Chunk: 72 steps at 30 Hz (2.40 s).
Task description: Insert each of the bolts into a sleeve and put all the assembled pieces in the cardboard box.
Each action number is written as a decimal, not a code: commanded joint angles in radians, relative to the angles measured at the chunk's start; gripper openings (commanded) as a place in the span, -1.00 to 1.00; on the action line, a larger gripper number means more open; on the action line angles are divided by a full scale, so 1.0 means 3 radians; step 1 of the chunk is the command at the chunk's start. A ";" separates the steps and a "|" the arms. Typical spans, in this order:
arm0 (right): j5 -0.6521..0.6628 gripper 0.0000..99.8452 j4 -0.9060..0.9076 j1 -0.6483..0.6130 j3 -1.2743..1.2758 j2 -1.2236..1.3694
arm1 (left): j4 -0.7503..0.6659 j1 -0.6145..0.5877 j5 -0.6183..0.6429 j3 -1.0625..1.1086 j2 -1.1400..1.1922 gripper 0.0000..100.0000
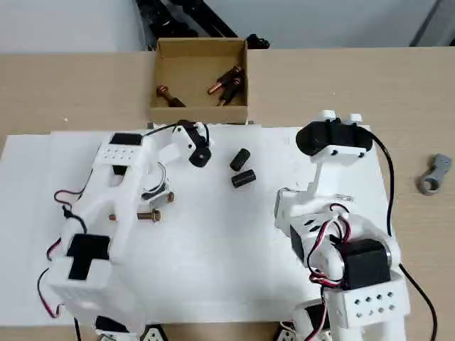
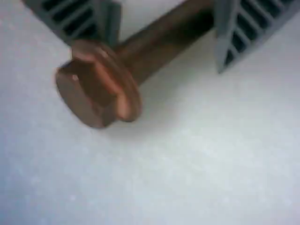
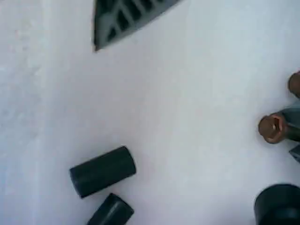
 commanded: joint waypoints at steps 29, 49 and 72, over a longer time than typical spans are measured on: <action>-0.0476 -0.56 -0.0171 0.0003 -0.0026 0.0161 | 0.0240 -0.0629 0.1033 -0.0463 -0.0690 -0.99; -0.1391 -0.56 -0.0979 -0.0263 -0.1238 0.2770 | 0.0962 -0.0639 0.2112 0.0100 -0.3130 -0.99; -0.1959 -0.56 -0.1230 -0.0473 -0.2317 0.4370 | 0.1054 -0.0910 0.2276 0.1348 -0.4654 -0.99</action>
